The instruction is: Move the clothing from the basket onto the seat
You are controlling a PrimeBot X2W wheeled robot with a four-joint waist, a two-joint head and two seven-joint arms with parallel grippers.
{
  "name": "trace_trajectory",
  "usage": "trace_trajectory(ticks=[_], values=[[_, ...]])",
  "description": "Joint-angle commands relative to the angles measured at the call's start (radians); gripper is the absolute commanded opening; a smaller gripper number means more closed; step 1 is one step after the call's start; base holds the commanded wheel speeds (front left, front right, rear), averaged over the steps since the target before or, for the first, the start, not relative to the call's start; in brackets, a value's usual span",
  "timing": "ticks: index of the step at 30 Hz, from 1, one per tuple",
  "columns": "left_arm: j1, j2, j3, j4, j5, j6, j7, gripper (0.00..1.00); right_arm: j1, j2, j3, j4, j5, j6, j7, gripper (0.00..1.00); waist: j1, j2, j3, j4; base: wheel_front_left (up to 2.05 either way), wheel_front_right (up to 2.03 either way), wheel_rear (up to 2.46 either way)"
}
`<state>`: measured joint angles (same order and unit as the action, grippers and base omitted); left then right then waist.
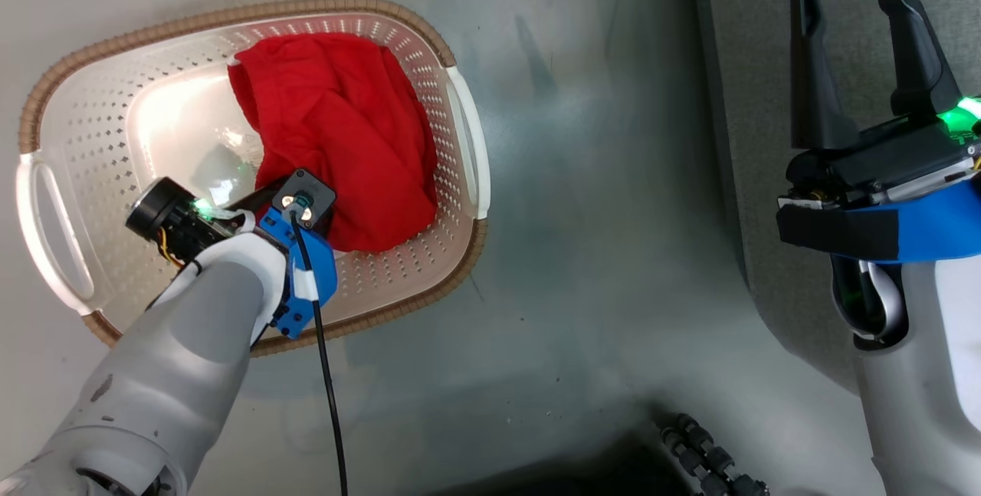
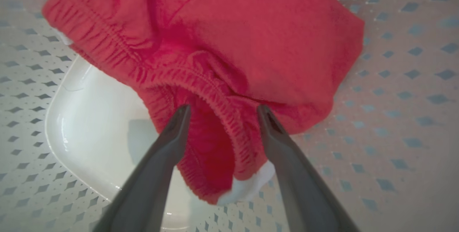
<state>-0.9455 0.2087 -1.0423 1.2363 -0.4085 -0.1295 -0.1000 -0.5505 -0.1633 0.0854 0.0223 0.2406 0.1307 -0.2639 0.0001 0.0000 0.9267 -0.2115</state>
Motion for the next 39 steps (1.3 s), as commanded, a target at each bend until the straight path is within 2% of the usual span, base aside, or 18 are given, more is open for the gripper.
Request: trace_trajectory(ticks=[1,12,13,14,15,24,39], values=[[-0.017,0.006,-0.005,0.006,-0.006,-0.001,0.007,1.0,-0.019,-0.004,0.0,-0.005,0.008,0.0,-0.001,1.0,-0.0001,0.0,0.018,-0.002,0.0,0.0,0.0],[-0.073,-0.001,-0.064,0.017,-0.044,-0.001,0.032,1.0,-0.046,0.001,-0.007,-0.02,0.005,0.0,-0.001,1.0,-0.0001,0.0,0.093,-0.006,0.0,0.0,0.0],[-0.075,-0.001,-0.072,0.019,-0.046,-0.001,0.04,0.34,-0.045,0.002,-0.007,-0.02,0.005,0.0,-0.001,1.0,-0.0001,0.0,0.095,-0.006,0.0,0.0,0.0],[-0.079,0.0,-0.081,0.02,-0.047,-0.001,0.046,0.08,-0.045,0.002,-0.007,-0.02,0.004,0.0,-0.001,1.0,-0.0001,0.0,0.096,-0.006,0.0,0.0,0.0],[-0.083,0.001,-0.087,0.021,-0.051,-0.001,0.048,0.0,-0.046,0.003,-0.006,-0.019,0.003,0.0,-0.001,1.0,-0.0001,0.0,0.098,-0.006,0.0,0.0,0.0],[-0.078,-0.008,-0.129,-0.007,-0.119,-0.001,0.04,0.0,-0.04,-0.001,-0.017,0.0,0.005,0.0,-0.001,1.0,-0.0001,0.0,0.07,0.005,0.0,0.0,0.0],[-0.036,-0.092,-0.171,-0.079,-0.245,-0.001,-0.124,0.0,0.019,-0.035,-0.043,0.03,-0.003,0.0,-0.001,1.0,-0.0001,0.0,-0.118,0.102,0.0,0.0,0.0]])
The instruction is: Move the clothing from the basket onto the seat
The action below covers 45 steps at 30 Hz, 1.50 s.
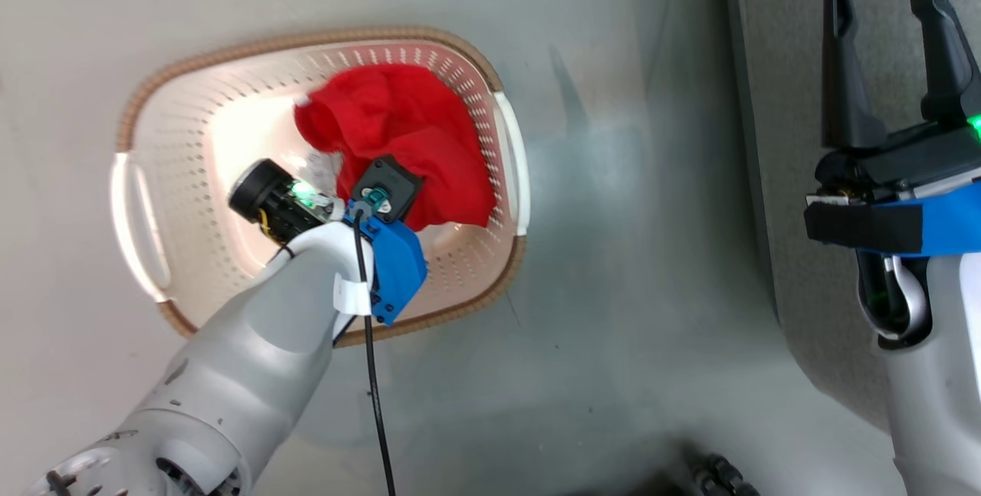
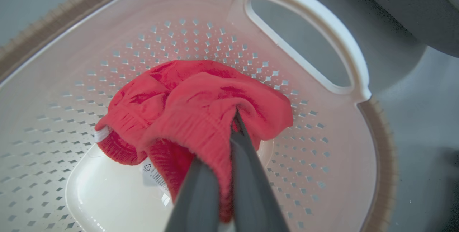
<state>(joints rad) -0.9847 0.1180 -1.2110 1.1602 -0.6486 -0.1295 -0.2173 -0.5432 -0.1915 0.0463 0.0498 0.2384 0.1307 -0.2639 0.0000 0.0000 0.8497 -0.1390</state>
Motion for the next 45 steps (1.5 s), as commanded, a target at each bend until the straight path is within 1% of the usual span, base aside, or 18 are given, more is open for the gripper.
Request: trace_trajectory(ticks=[1,7,9,12,16,21,28,29,37,45], values=[[0.008,-0.005,-0.005,-0.008,-0.009,-0.001,-0.017,0.0,0.019,-0.009,-0.005,0.005,-0.001,0.0,-0.001,1.0,0.0,0.0,-0.056,0.037,0.0,0.0,0.0],[0.032,-0.025,0.01,-0.044,-0.032,-0.001,-0.047,0.0,0.06,-0.022,-0.013,0.025,-0.004,0.0,-0.001,1.0,0.0,0.0,-0.159,0.081,0.0,0.0,0.0],[0.038,-0.031,0.051,-0.09,-0.042,0.002,-0.049,0.0,0.077,-0.024,-0.015,0.032,-0.006,0.0,-0.001,1.0,0.0,0.0,-0.194,0.093,0.0,0.0,0.0],[0.074,-0.018,0.116,-0.184,-0.019,0.025,-0.048,0.0,0.102,-0.027,-0.02,0.04,-0.008,0.0,-0.001,1.0,0.0,0.0,-0.243,0.108,0.0,0.0,0.0],[0.128,-0.002,0.195,-0.308,0.04,0.05,-0.048,0.0,0.132,-0.031,-0.018,0.052,-0.012,0.0,-0.001,1.0,0.0,0.0,-0.303,0.121,0.0,0.0,0.0],[0.202,0.013,0.289,-0.435,0.113,0.062,-0.048,0.0,0.17,-0.032,-0.016,0.068,-0.017,0.0,-0.001,1.0,0.0,0.0,-0.384,0.132,0.0,0.0,0.0],[0.275,0.006,0.401,-0.559,0.193,0.056,-0.048,0.0,0.229,-0.021,-0.014,0.089,-0.021,0.0,-0.001,1.0,0.0,0.0,-0.494,0.142,0.0,0.0,0.0],[0.275,0.006,0.401,-0.559,0.193,0.056,-0.048,0.0,0.229,-0.021,-0.014,0.089,-0.021,0.0,-0.001,1.0,0.0,0.0,-0.494,0.142,0.0,0.0,0.0],[0.313,-0.01,0.472,-0.636,0.265,0.045,-0.048,0.0,0.299,-0.001,-0.008,0.112,-0.027,0.0,-0.001,1.0,0.0,0.0,-0.618,0.141,0.0,0.0,0.0],[0.301,-0.035,0.517,-0.665,0.295,0.033,-0.048,0.0,0.365,0.021,0.0,0.124,-0.035,0.0,-0.001,1.0,0.0,0.0,-0.709,0.14,0.0,0.0,0.0]])
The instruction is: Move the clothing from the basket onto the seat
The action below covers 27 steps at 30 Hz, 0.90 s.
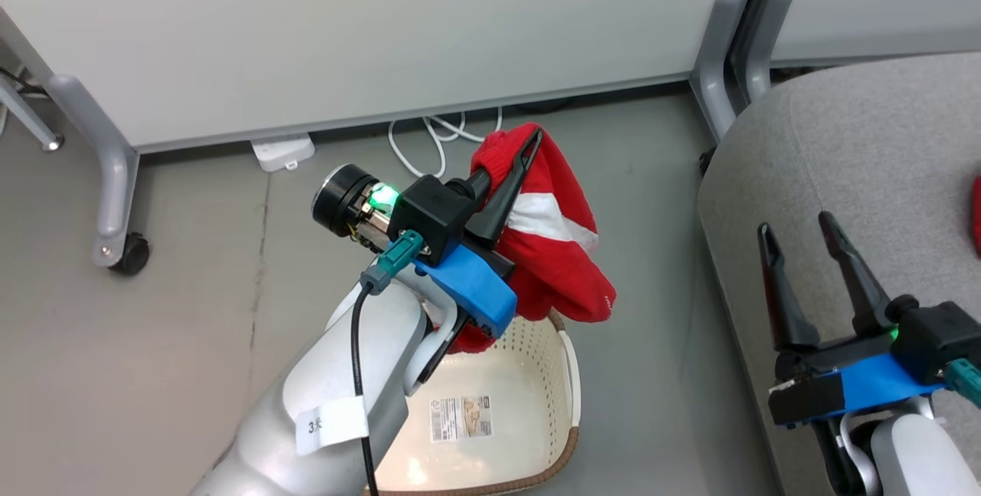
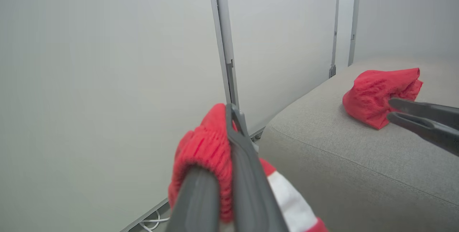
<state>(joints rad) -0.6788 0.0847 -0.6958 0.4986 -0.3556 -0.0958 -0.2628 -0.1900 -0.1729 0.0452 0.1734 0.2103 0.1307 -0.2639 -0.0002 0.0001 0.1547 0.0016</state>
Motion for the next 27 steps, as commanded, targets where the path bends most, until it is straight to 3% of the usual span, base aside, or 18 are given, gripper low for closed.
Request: trace_trajectory(ticks=[1,18,27], values=[[-0.01,-0.004,0.004,-0.004,0.006,-0.003,-0.003,0.0,0.017,0.004,0.002,0.001,-0.007,0.0,-0.001,1.0,0.0002,-0.0001,-0.022,0.0,0.0,0.0,0.0],[-0.025,-0.022,0.016,0.007,0.029,-0.025,-0.003,0.0,0.068,0.028,0.023,-0.004,-0.01,0.0,-0.001,1.0,0.0002,-0.0001,-0.083,0.001,0.0,0.0,0.0],[-0.031,-0.025,0.023,0.009,0.044,-0.028,-0.003,0.0,0.026,0.01,0.119,-0.049,-0.006,0.0,-0.001,1.0,0.0002,-0.0001,-0.065,0.005,0.0,0.0,0.0]])
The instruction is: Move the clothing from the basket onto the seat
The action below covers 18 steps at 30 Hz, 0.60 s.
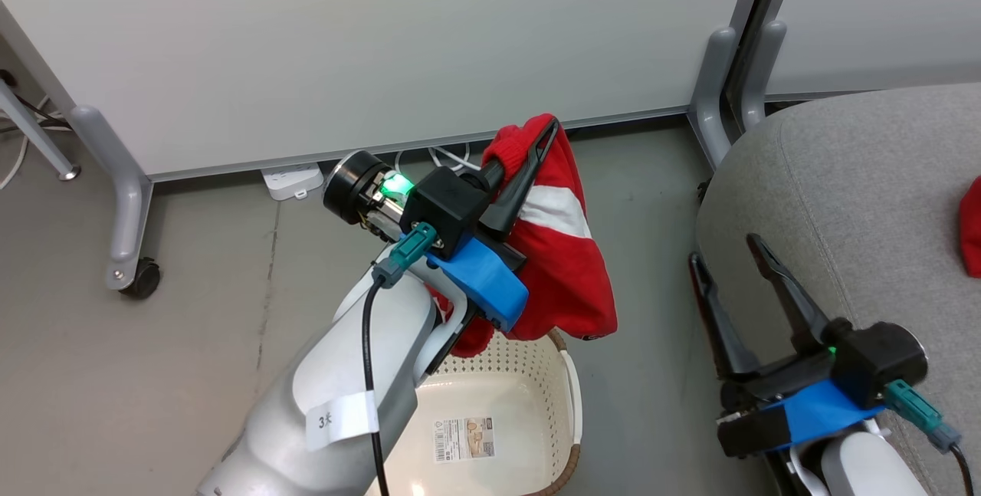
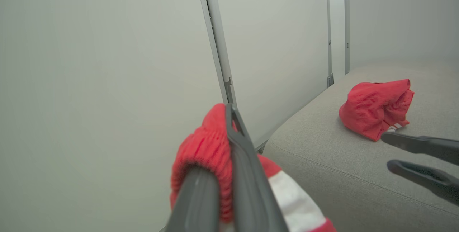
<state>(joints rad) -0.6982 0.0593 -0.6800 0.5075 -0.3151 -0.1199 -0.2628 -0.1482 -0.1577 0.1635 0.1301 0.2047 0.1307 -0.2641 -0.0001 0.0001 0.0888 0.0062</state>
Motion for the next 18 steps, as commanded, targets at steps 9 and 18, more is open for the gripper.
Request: trace_trajectory(ticks=[9,18], values=[[-0.02,-0.004,0.009,0.001,0.015,-0.006,-0.003,0.0,-0.083,-0.024,0.158,-0.037,0.006,0.0,0.0,1.0,0.0001,-0.0001,0.023,0.004,0.0,0.0,0.0],[-0.042,-0.008,-0.01,0.0,0.012,-0.007,-0.003,0.0,-0.13,-0.044,0.271,0.016,0.0,0.0,0.0,1.0,0.0001,-0.0001,0.046,0.026,0.0,0.0,0.0]])
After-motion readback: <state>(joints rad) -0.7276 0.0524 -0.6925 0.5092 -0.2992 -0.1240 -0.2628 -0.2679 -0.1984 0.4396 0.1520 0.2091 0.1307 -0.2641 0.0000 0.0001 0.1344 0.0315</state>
